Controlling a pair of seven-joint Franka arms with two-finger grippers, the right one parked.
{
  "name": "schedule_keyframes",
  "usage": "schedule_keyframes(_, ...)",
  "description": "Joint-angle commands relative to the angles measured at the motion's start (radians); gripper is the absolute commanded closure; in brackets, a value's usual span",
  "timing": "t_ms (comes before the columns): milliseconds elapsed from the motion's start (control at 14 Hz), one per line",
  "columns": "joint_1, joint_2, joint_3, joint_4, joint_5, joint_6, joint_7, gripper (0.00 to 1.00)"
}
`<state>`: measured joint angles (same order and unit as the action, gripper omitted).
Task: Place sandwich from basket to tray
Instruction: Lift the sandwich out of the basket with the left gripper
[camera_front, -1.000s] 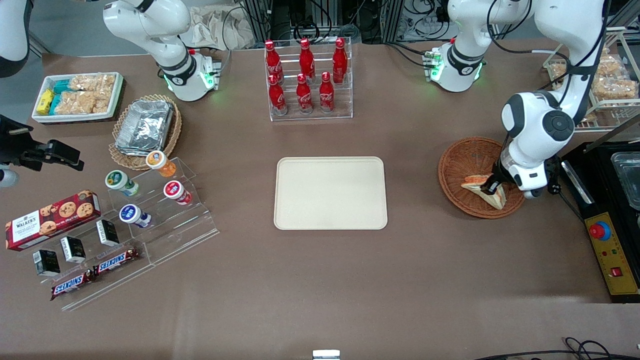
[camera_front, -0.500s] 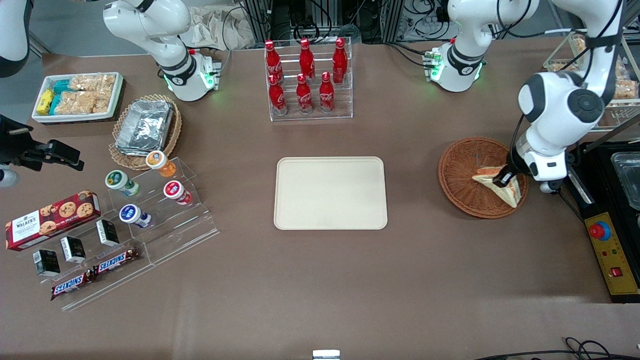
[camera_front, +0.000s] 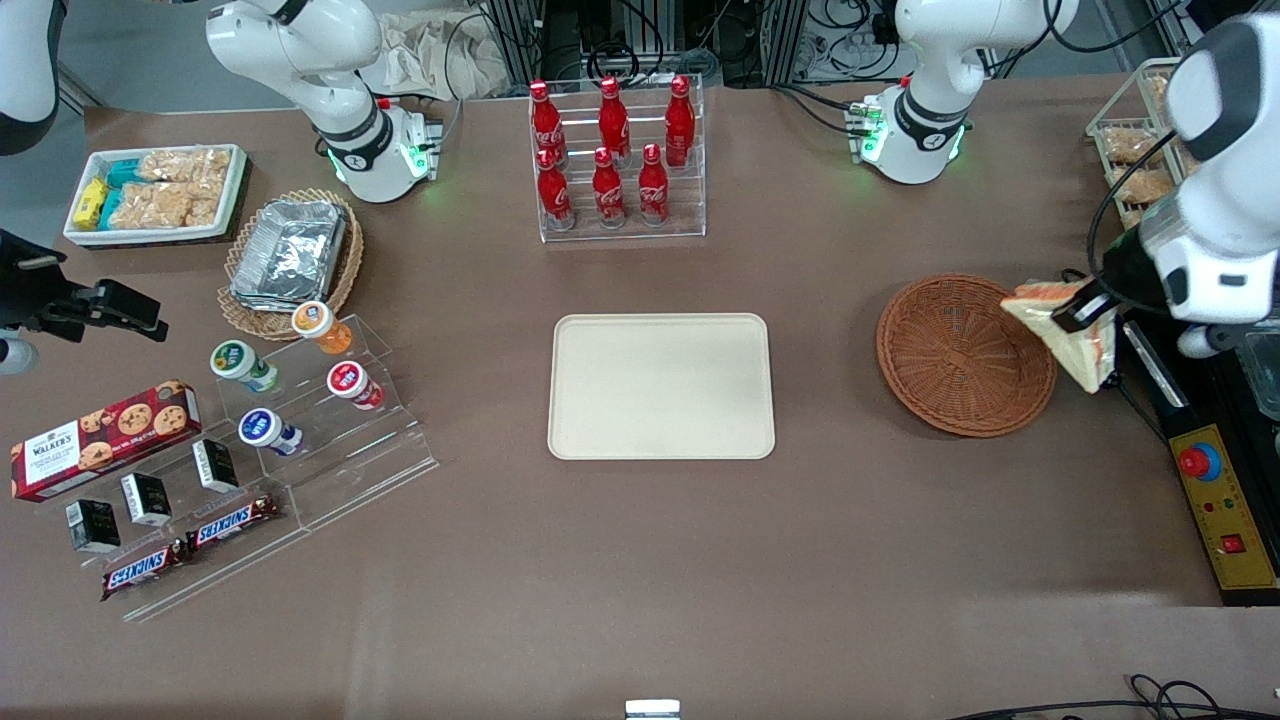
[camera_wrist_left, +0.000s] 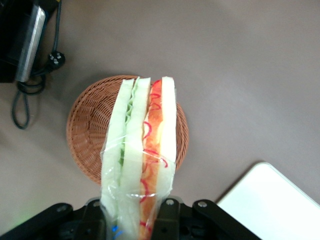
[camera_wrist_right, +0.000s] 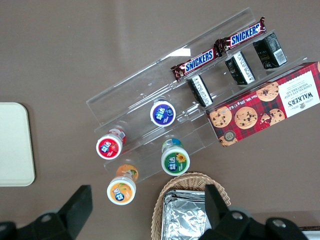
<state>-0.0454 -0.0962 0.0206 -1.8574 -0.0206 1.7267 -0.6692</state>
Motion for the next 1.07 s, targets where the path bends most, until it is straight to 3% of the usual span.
schedule_keyframes(0, -0.001, 0.026, -0.039, 0.174, 0.008, -0.142, 0.074, 1.0)
schedule_keyframes(429, 0.001, 0.053, -0.284, 0.29, -0.007, -0.167, 0.06, 1.0)
schedule_keyframes(714, -0.002, 0.121, -0.422, 0.287, -0.041, -0.142, 0.045, 1.0)
schedule_keyframes(1000, -0.002, 0.216, -0.537, 0.233, -0.029, -0.015, 0.043, 1.0)
